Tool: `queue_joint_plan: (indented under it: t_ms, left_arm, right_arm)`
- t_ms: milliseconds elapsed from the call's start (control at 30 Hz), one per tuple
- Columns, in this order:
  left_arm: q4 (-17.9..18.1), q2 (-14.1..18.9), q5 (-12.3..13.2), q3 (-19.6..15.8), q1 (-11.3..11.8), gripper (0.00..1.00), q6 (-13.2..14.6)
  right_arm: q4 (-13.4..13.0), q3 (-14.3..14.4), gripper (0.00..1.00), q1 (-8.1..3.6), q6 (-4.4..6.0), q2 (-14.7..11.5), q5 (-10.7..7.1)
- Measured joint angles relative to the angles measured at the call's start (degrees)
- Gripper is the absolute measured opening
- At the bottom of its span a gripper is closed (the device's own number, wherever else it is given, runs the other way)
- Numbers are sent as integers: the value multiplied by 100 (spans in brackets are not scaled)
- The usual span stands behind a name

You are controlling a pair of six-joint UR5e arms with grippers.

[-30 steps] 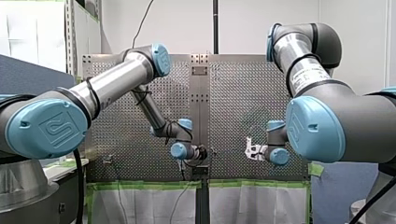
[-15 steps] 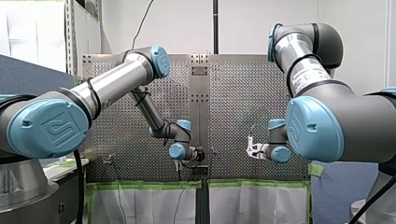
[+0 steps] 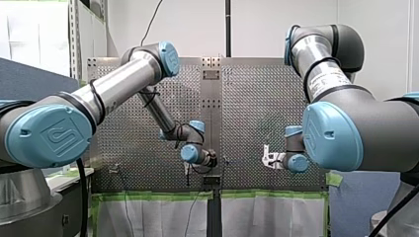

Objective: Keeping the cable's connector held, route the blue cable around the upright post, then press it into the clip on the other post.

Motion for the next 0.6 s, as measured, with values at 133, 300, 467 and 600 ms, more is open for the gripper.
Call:
queue_joint_plan:
  t_ms: [133, 300, 467, 600]
  left_arm:
    - [-198, 16, -16, -56, -78, 100, 197]
    - [-445, 17, -25, -265, -102, 100, 441]
    - [-713, 52, -8, -472, -161, 100, 723]
    - [-763, 94, 6, -506, -229, 100, 920]
  right_arm:
    - [46, -1, 0, -52, -15, 1, 1]
    - [65, -5, 0, -67, -41, 0, 2]
    - [68, -11, 0, -65, -92, 0, 2]
    - [88, -11, 0, -67, -110, -1, 3]
